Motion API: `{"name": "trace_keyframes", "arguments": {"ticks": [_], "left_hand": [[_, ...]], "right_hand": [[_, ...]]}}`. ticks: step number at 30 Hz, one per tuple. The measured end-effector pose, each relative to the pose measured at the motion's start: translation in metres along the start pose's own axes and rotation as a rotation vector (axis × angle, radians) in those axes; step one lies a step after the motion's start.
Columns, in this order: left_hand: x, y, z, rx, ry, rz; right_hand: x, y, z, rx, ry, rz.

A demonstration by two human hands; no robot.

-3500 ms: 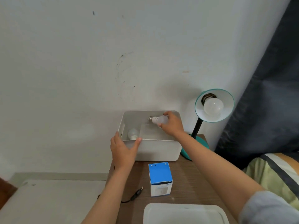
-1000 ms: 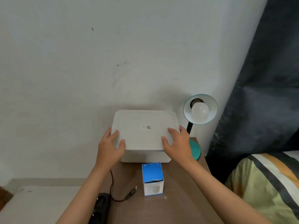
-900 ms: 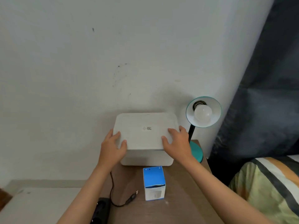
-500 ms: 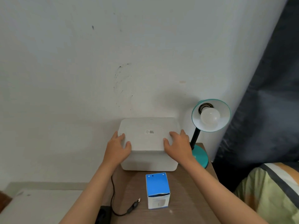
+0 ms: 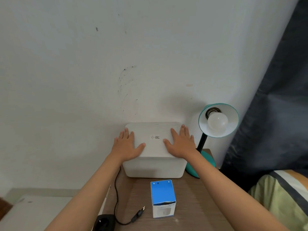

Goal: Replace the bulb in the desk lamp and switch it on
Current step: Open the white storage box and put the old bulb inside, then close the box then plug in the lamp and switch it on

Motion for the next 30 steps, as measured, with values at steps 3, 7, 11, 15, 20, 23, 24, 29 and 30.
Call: {"name": "trace_keyframes", "arguments": {"ticks": [3, 7, 11, 15, 20, 23, 24, 29, 30], "left_hand": [[0.001, 0.006, 0.004, 0.033, 0.008, 0.04], [-0.002, 0.01, 0.003, 0.098, 0.027, 0.038], [-0.003, 0.01, 0.006, 0.136, 0.054, 0.052], [-0.002, 0.012, 0.003, 0.134, 0.05, 0.064], [0.007, 0.001, -0.009, 0.119, 0.043, 0.183], [0.023, -0.002, -0.032, 0.248, 0.052, 0.036], [0.028, -0.001, -0.044, 0.29, 0.055, -0.056], [0.032, 0.027, -0.122, 0.457, 0.056, -0.313], [0.03, 0.035, -0.138, 0.472, 0.041, -0.326]], "right_hand": [[0.0, 0.003, 0.002, 0.012, -0.001, 0.013], [-0.001, 0.005, 0.002, 0.028, -0.005, 0.049], [-0.002, 0.006, 0.004, 0.074, -0.009, 0.068], [0.001, 0.009, -0.006, 0.292, -0.034, 0.214], [-0.001, 0.001, -0.03, 0.489, -0.103, 0.368], [-0.006, -0.005, -0.043, 0.425, -0.142, 0.369], [-0.007, -0.004, -0.051, 0.419, -0.172, 0.395], [-0.014, 0.018, -0.125, 0.464, -0.457, 0.465], [-0.016, 0.024, -0.14, 0.477, -0.497, 0.481]]}}
Point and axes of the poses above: each hand's wrist, its own z-axis towards the middle knuckle, its own y-axis out of the palm, x = y × z, the point moved 1 cm from there along z, towards the middle knuckle, and after that the axes turned 11 degrees about y, right-handed, at the moved point
